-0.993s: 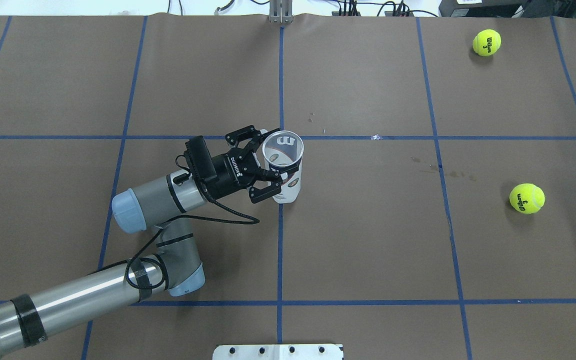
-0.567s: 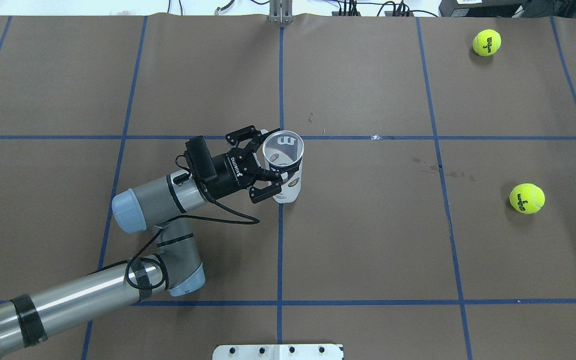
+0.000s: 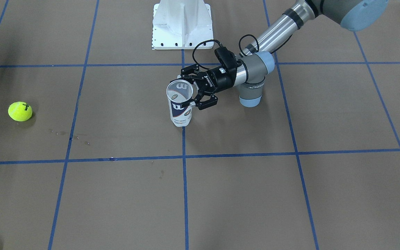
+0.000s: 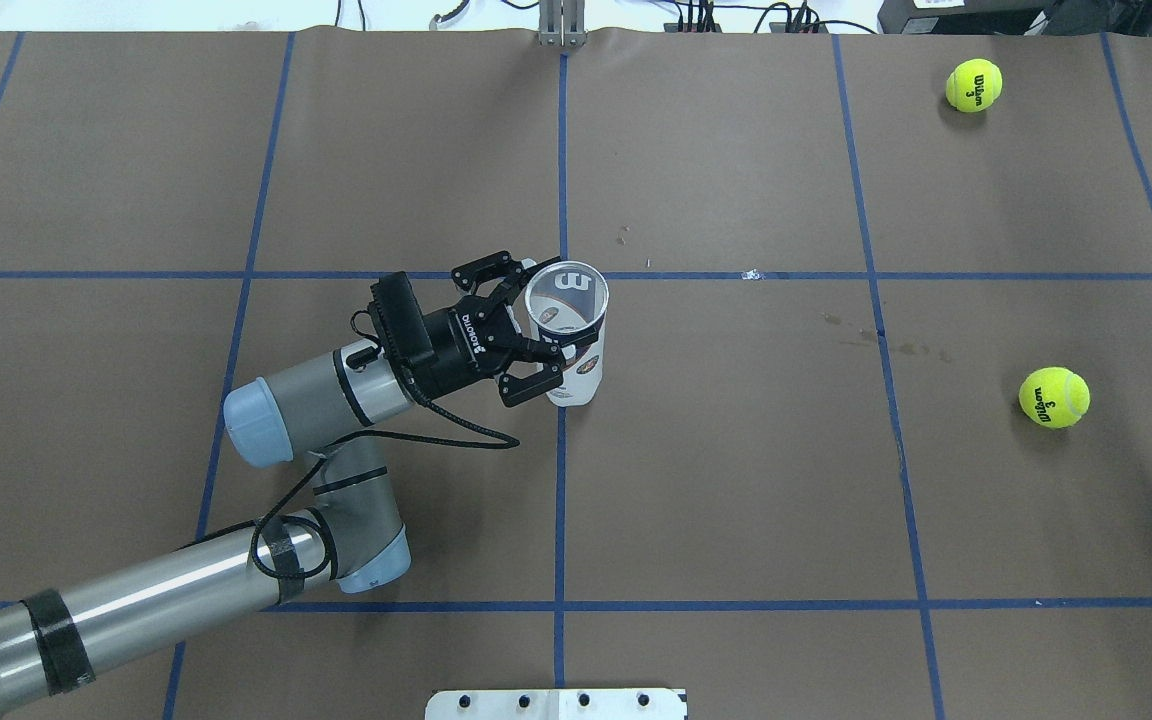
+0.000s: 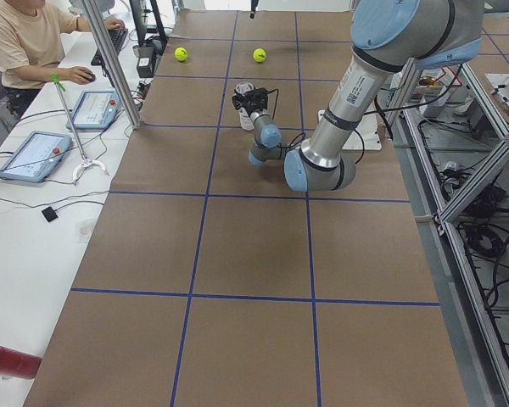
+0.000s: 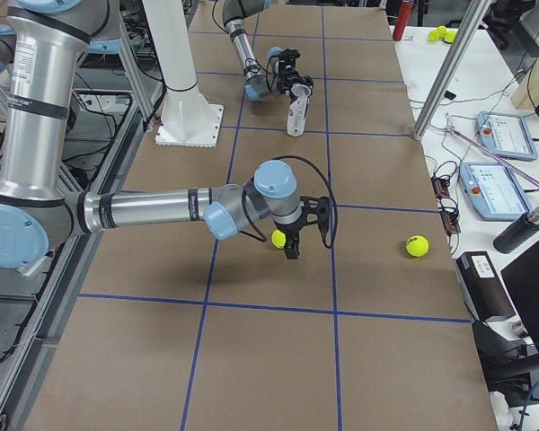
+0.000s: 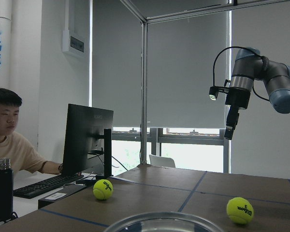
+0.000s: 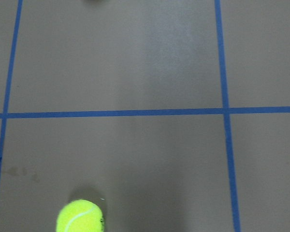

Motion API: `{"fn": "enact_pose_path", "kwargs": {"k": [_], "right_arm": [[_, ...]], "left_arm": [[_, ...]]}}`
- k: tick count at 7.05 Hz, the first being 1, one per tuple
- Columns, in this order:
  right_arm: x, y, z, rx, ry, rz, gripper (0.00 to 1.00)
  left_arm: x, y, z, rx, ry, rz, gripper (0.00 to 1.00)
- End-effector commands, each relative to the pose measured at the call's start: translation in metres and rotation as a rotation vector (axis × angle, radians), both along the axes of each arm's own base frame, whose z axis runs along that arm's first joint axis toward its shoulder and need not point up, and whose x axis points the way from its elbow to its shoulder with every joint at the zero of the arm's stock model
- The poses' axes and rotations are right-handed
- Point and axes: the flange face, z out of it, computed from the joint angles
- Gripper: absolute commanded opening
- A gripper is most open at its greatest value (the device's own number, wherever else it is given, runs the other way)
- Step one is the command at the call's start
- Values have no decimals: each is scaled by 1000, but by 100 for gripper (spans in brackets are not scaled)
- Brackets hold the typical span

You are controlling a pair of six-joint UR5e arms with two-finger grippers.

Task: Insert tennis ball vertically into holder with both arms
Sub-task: 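Grasp the nearer yellow ball with right gripper while left holds can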

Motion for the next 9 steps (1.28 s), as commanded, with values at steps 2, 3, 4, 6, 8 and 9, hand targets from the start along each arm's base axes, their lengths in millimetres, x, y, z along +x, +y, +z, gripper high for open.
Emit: {"fn": "enact_pose_path", "kwargs": {"k": [2,3,4,6,8,9], "right_arm": [[-111,13,-7,1,69,27,100],[-127,18,-1,7,96,23,100],[-137,21,6,18,109,12,100],[-145,22,43,56,117,5,100],[-153,32,50,55,134,-22,100],[-157,36,52,55,140,-32,100]], "left_arm": [[0,0,0,-1,1,1,82],[0,0,0,-1,1,1,82],[0,0,-1,0,2,-1,82],[-1,-1,-1,0,2,-3,82],[-1,-1,-1,0,2,-3,82],[-1,-1,-1,0,2,-3,82]]}}
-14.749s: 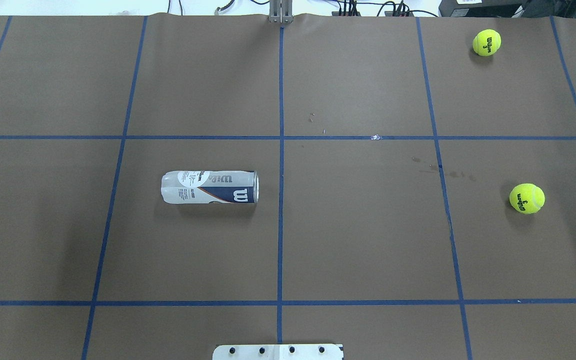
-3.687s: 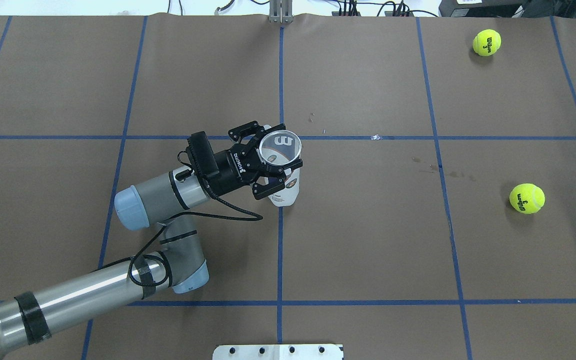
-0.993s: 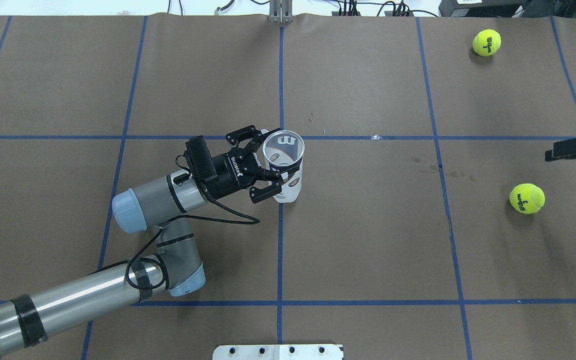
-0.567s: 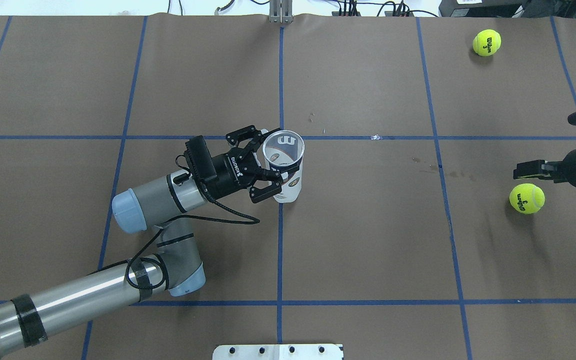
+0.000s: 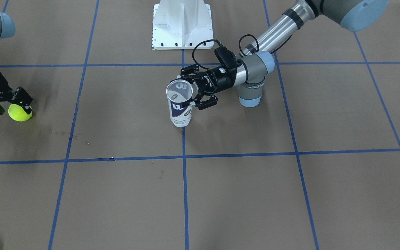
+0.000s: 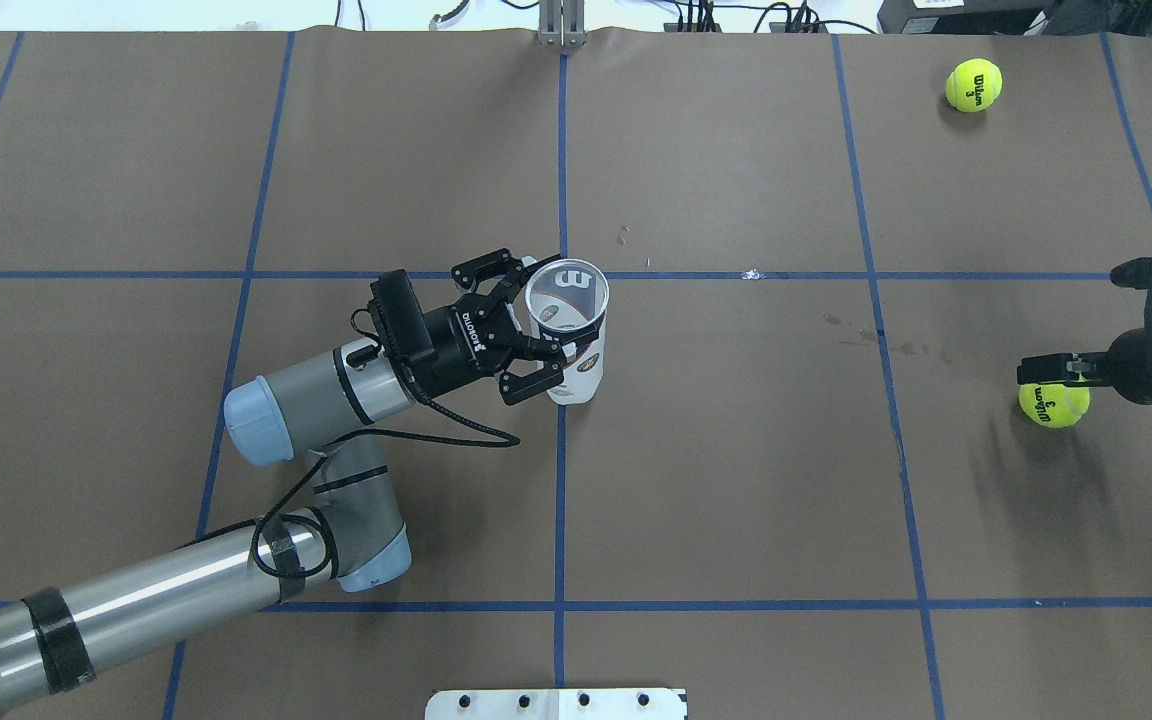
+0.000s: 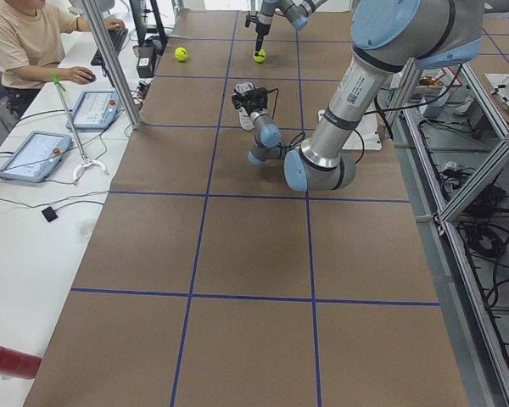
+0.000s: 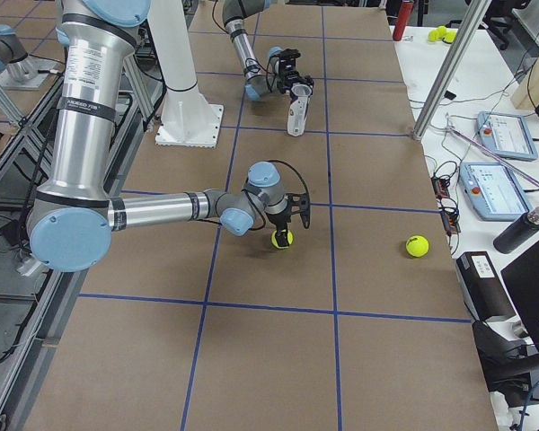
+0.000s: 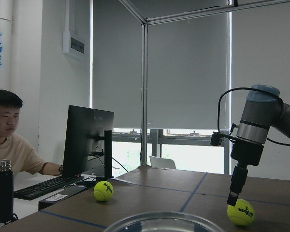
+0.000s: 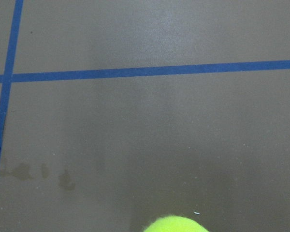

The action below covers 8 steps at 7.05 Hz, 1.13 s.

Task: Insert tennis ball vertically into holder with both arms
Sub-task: 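Grasp the nearer yellow ball with right gripper while left holds can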

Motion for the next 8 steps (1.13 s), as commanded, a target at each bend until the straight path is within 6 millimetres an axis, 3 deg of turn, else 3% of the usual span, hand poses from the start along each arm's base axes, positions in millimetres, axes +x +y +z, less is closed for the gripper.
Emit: {"fn": "enact_pose_path", "kwargs": {"k": [1,3,5,6,7,8], "right_arm": [[-7,5,5,10,20,-9,93],[-8,5,5,10,20,-10,61],[-10,2,-29,37,-32,-21,38],[-4,-17,-59,37,-75,-7,37],[-12,-47,-98,37,-104,20,33],[-32,-77,-151,34,-143,55,30]], "left_arm": [[0,0,0,0,0,0,82],[0,0,0,0,0,0,82],[0,0,-1,1,1,0,82],[0,0,-1,1,1,0,82],[0,0,-1,1,1,0,82],[0,1,-1,1,1,1,82]]}}
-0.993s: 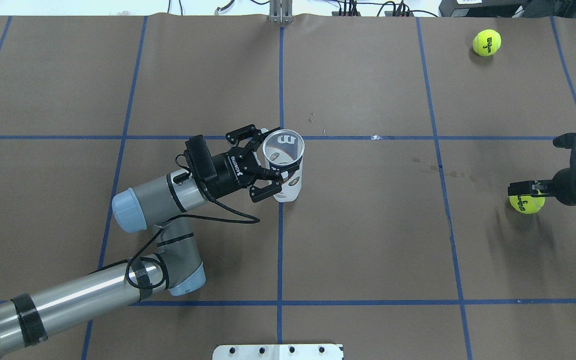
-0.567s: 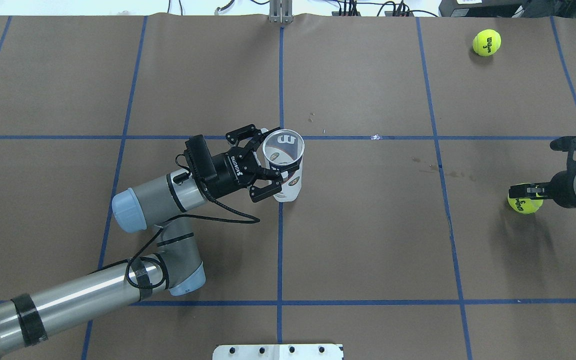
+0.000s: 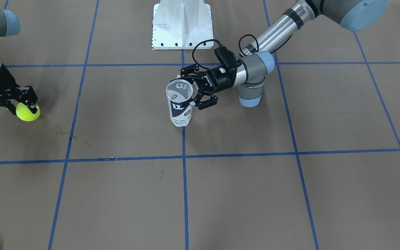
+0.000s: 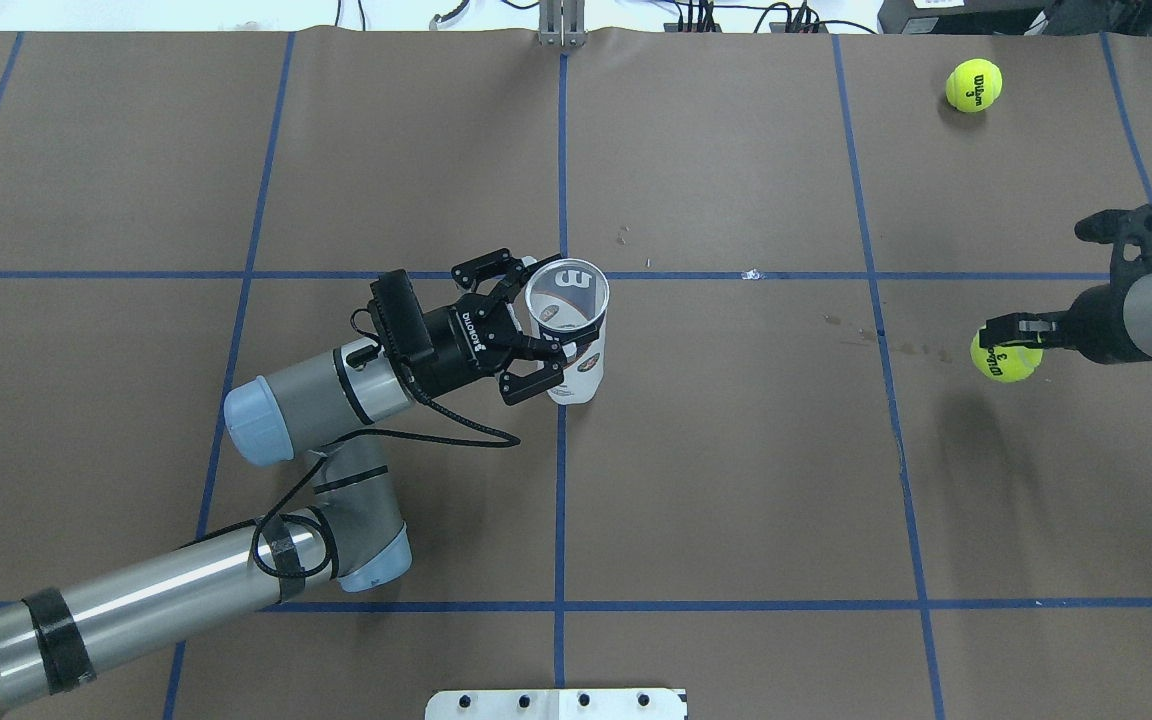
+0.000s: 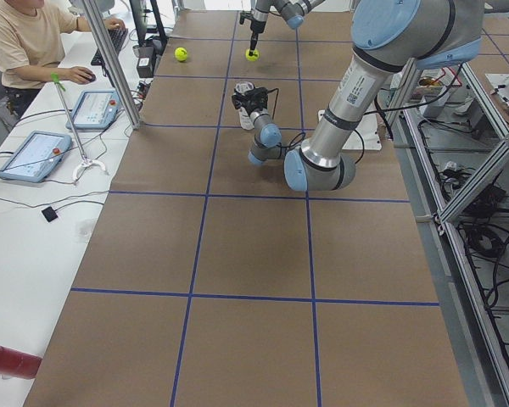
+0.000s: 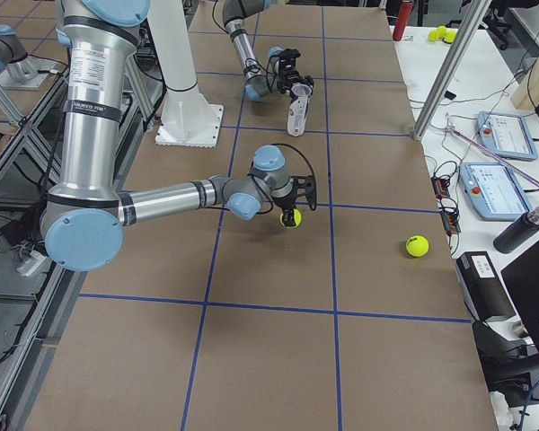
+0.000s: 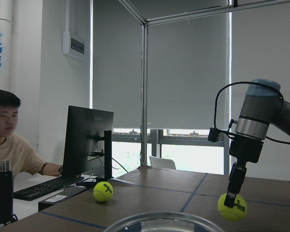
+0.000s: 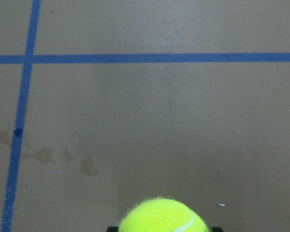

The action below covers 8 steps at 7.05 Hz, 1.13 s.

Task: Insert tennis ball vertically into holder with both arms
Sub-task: 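Grasp the nearer yellow ball with right gripper while left holds can, then carry the yellow ball with the right gripper above the can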

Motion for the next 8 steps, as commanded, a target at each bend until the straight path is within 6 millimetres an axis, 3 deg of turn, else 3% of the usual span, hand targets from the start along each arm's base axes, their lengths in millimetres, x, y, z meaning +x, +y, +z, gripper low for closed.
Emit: {"fn": "enact_pose_path", "kwargs": {"k": [1,2,3,5,6,8], "right_arm": [[-36,-59,-123,-56,-118,104,27],[-52,-79,-196,-85,-182,149,27],[-56,-79,-256,-127,-230,184,27],[-49,-60,-347,-268,-312,279,27],[-61,-50,-380,-323,-341,303,28],[-118,-17,-417,-340,-300,356,30]], "left_arm": [[1,1,0,-1,1,2,82],[1,1,0,-1,1,2,82],[1,1,0,-1,1,2,82],[1,1,1,-2,-1,4,82],[2,1,1,-2,-2,4,82],[3,4,1,-2,-1,9,82]]}}
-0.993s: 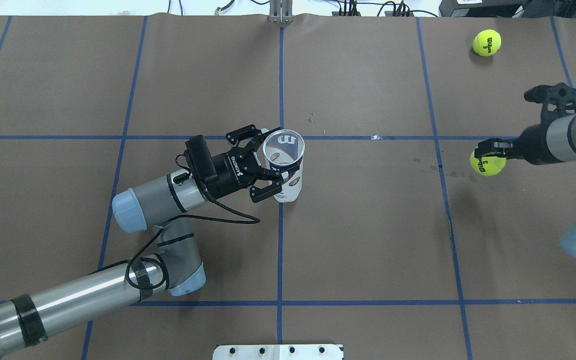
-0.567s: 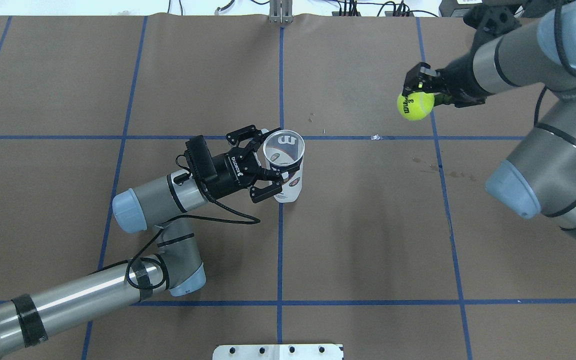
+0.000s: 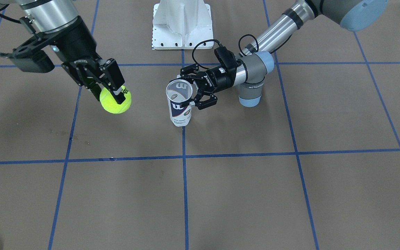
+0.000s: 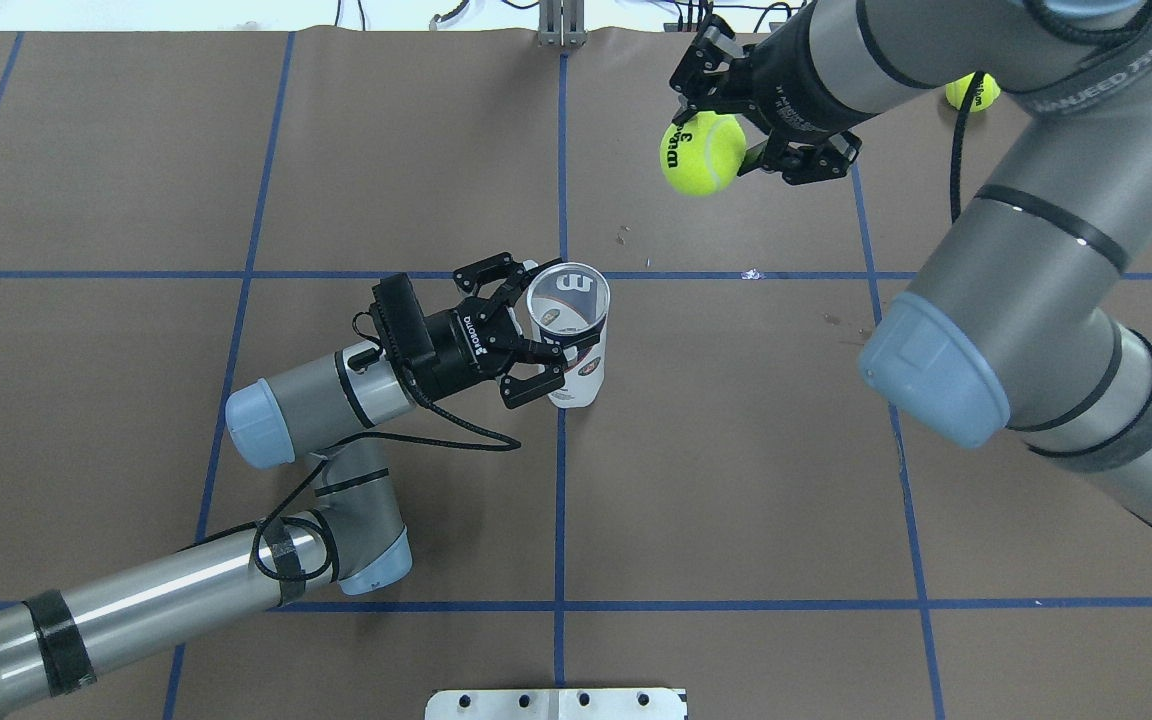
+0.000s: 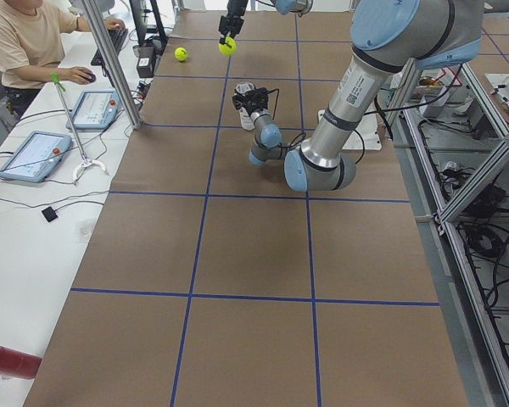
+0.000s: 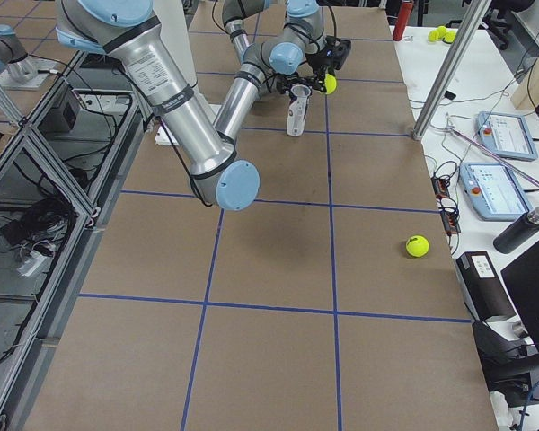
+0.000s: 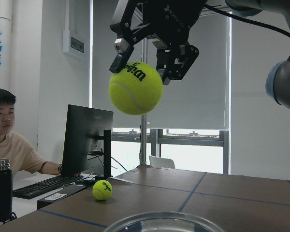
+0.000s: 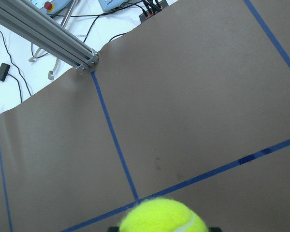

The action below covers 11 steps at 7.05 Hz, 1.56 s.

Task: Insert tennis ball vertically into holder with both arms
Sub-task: 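Carry the yellow ball with the right gripper above the can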

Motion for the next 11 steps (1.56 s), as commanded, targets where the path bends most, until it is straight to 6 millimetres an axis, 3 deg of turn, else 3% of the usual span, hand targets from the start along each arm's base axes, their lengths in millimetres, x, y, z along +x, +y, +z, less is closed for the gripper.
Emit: {"fn": "enact_pose_path", "kwargs": {"k": [1,3,6,7,8,10,11], "right_arm": [[-48,35,-32,-32,27,23,31],[-80,57,-35,-28,37,39,35],[-96,59,-43,-23,45,38,41],[-102,55,-45,-24,52,43,50],[-101,54,-43,-22,58,46,70],[-101,55,-39,-21,63,46,97],[-101,55,-38,-21,65,45,99]], "left_arm": [[1,2,0,0,0,4,82],[1,2,0,0,0,4,82],[1,2,0,1,0,3,82],[1,2,0,1,0,3,82],[1,2,0,0,0,4,82],[1,2,-2,1,3,4,82],[1,2,-2,2,3,3,82]]}}
